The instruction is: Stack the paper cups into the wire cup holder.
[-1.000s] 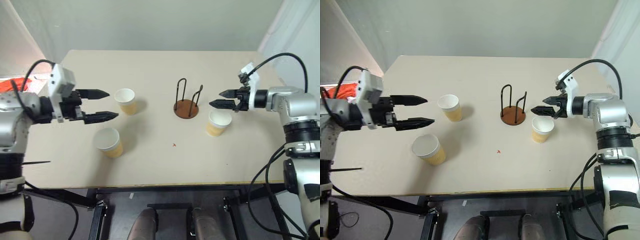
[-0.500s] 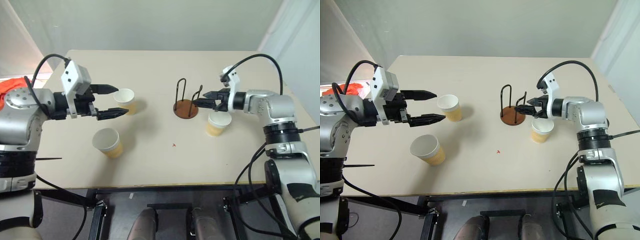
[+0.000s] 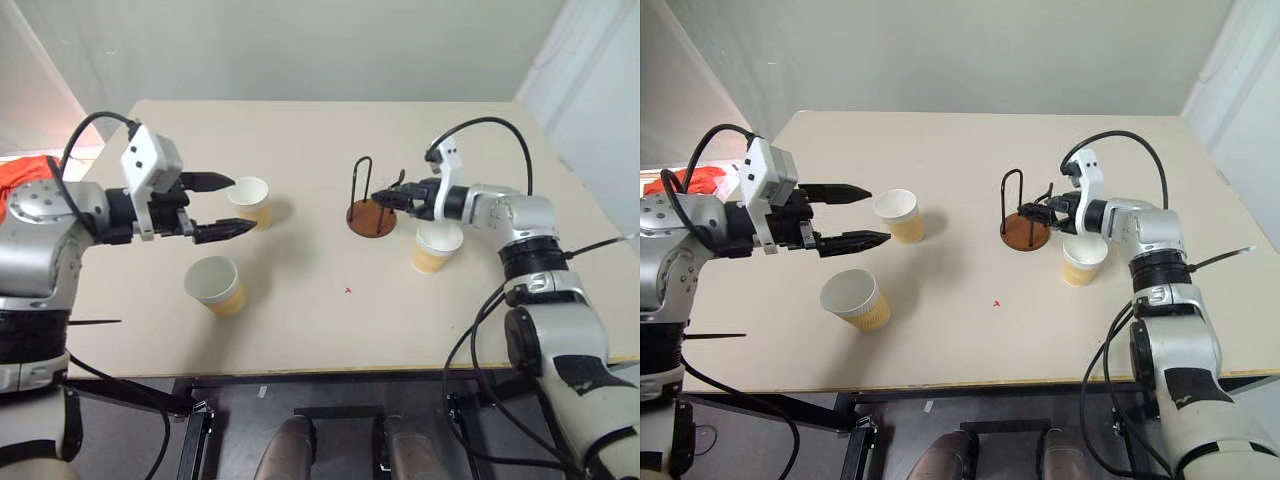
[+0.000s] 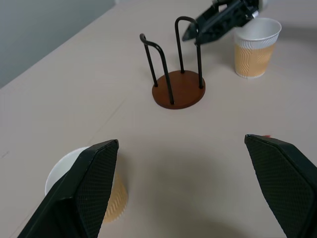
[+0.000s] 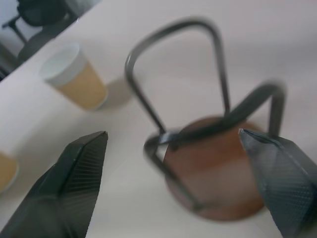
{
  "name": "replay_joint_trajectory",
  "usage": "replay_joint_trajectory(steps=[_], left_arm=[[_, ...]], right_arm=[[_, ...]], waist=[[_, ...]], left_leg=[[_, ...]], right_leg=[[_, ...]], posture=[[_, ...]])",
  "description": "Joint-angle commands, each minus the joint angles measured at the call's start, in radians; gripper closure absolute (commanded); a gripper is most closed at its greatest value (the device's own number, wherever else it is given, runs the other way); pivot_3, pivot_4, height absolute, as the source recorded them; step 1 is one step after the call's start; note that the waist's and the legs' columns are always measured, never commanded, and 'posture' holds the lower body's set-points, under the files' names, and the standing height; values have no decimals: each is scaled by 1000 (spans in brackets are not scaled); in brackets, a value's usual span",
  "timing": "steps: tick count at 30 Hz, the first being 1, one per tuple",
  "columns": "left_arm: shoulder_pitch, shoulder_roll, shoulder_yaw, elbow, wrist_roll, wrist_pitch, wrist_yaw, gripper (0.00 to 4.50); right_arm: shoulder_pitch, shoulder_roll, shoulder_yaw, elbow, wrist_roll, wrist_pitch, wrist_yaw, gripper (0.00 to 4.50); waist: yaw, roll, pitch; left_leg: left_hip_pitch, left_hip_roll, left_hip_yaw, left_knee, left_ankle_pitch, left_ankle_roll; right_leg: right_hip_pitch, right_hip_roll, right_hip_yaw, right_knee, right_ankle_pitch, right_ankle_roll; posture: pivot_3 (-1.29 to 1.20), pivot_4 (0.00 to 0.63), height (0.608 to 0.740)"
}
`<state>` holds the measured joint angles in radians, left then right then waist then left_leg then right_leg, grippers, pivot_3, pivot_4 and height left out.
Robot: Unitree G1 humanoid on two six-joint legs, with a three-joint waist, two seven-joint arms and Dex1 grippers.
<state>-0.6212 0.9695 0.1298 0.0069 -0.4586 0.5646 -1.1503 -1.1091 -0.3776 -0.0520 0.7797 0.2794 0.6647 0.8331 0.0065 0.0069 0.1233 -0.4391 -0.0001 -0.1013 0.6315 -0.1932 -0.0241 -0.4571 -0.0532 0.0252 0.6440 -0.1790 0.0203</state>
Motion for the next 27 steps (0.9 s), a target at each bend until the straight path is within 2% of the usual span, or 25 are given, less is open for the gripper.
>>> replay_joint_trajectory(steps=[1, 10, 20, 23, 27], left_arm=[[-2, 24, 41, -30, -9, -3, 8, 0], [-9, 21, 32, -24, -2, -9, 3, 0], [-57, 51, 29, -16, -29, -7, -82, 0], [-64, 76, 38, -35, -77, 17, -146, 0], [-5, 133, 42, -89, -133, 42, -247, 0]], right_arm=[[-26, 2, -15, -3, 6, -24, 9, 1293], [-26, -4, -18, -5, 0, -33, 4, 4486], [9, -16, -46, -201, 71, 98, 24, 4487], [72, -30, -46, -395, 140, 202, 47, 4487], [246, -85, -20, -721, 251, 321, 96, 4487]], waist=[[0, 0, 0], [0, 0, 0], [0, 0, 0], [0, 0, 0], [2, -1, 0]], left_leg=[[0, 0, 0, 0, 0, 0], [0, 0, 0, 0, 0, 0], [-1, 0, 0, 0, -1, -1], [-1, 0, 0, 0, -1, -1], [-3, 0, -1, 0, -2, -1]], right_leg=[[0, 0, 0, 0, 0, 0], [0, 0, 0, 0, 0, 0], [0, 0, 0, 0, 0, 0], [0, 0, -1, -1, 0, 0], [0, 1, -2, -2, -1, 0]], posture=[[0, 150, 740], [0, 150, 740], [0, 150, 740], [0, 150, 740], [0, 150, 740]])
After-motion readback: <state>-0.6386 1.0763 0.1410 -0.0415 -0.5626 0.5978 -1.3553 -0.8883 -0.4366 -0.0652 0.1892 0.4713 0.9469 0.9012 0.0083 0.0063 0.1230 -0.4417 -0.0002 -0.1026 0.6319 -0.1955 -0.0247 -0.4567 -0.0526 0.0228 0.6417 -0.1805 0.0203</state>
